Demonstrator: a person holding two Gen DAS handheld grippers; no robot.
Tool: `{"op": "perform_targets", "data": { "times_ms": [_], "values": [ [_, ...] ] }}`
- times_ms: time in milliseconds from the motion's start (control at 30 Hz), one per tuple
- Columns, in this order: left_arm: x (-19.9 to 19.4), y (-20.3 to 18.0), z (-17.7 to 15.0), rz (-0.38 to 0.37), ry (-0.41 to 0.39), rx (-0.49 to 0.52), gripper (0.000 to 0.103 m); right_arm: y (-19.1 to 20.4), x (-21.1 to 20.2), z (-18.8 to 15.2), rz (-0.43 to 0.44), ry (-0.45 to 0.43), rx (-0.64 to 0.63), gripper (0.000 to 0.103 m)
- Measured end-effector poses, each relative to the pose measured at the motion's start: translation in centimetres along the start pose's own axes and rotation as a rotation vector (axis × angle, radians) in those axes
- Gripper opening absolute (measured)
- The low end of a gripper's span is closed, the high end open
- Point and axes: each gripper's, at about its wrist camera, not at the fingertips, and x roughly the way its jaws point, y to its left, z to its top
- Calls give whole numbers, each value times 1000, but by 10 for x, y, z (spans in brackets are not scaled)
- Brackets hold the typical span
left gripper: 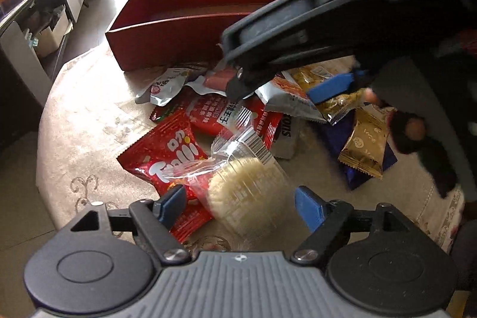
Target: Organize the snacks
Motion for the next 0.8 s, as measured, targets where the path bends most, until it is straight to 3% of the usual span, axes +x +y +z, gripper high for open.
{"op": "perform_targets", "data": {
  "times_ms": [33, 133, 267, 467, 533, 633, 800],
  "values": [
    [0, 0, -1, 6, -3, 6, 80, 2, 3, 0, -9, 5, -8, 83],
    [-2, 3, -2, 13, -11, 10, 80, 6, 10, -1, -59, 0, -38, 76],
    [-10, 5, -1, 12, -35, 28, 80, 5, 3, -3, -55, -1, -57, 65],
    [-22, -4, -1, 19, -76, 140, 80, 7, -18, -17, -67, -27, -150, 61],
    [-22, -6, 0, 7, -65, 136, 85, 5, -22, -21, -77, -24, -172, 61],
    [-12, -4, -2, -8, -15, 23, 86, 4, -27, -26, -81, -24, -182, 60],
    [6, 10, -7, 21, 61, -290, 87, 0, -43, -28, -74, -71, -183, 59]
  ]
}}
